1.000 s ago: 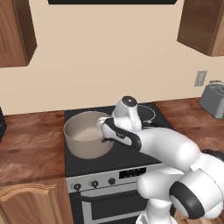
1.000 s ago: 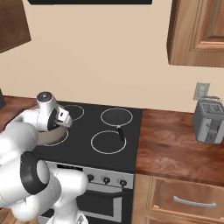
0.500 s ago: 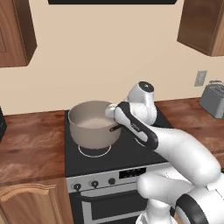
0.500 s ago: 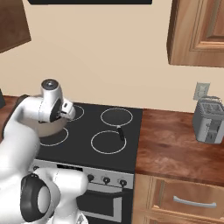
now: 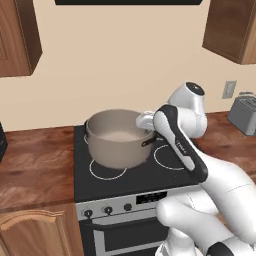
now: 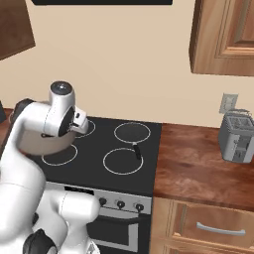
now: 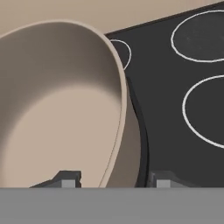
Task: Move the pot and pan from the stove into the sink.
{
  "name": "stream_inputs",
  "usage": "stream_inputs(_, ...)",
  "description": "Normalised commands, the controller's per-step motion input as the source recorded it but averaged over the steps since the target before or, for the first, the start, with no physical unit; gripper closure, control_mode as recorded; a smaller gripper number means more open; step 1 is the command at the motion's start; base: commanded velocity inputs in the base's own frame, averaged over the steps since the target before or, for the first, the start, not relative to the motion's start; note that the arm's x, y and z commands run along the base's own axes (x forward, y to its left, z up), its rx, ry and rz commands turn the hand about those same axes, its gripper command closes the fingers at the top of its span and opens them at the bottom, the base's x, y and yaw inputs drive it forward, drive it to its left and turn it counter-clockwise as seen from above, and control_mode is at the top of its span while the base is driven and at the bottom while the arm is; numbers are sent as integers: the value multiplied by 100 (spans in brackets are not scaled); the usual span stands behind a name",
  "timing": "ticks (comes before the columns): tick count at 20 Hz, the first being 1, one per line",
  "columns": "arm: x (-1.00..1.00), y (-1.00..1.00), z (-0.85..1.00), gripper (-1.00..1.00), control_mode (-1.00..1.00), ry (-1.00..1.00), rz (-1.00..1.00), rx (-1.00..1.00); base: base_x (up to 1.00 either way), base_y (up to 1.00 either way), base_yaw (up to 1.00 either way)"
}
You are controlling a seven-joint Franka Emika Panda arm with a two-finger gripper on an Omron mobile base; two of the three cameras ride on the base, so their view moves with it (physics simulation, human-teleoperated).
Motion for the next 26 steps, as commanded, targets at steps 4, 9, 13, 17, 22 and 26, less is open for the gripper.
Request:
stream_inputs(4,-63,-24,29,100,-100,3,3,0,0,0,0)
stream_inputs(9,-68,-25,17,100,-100,0,4,0,0,0,0)
stream_inputs(13,-73,-32,5,100,-100,-1,6,0,0,0,0)
stream_inputs(17,-77,-25,0,100,-100,-22,6,1,0,0,0)
stream_inputs(22,-47,-7,0,100,-100,-43,7,2,0,0,0)
stream_inputs(26,-7,0,0,100,-100,-9,2,0,0,0,0)
